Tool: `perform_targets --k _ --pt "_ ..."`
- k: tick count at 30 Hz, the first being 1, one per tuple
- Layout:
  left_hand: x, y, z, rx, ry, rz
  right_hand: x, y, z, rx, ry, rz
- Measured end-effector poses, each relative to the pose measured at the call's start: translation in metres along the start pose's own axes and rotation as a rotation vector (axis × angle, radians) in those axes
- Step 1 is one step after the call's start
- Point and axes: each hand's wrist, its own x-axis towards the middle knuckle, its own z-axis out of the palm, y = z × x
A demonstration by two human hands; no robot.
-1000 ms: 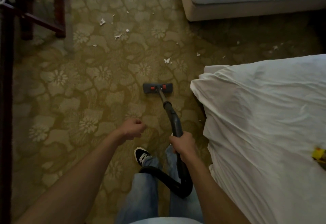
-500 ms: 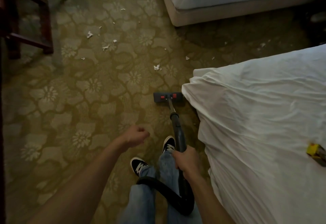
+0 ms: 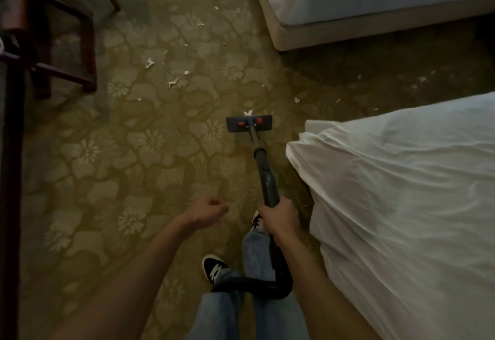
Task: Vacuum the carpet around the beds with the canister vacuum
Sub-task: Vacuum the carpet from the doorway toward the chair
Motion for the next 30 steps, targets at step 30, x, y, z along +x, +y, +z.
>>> perform_targets --k 30 --pt "0.083 0.14 -0.071 0.048 0.038 -0.014 0.109 -0.093 0.007 0.034 -0.054 0.132"
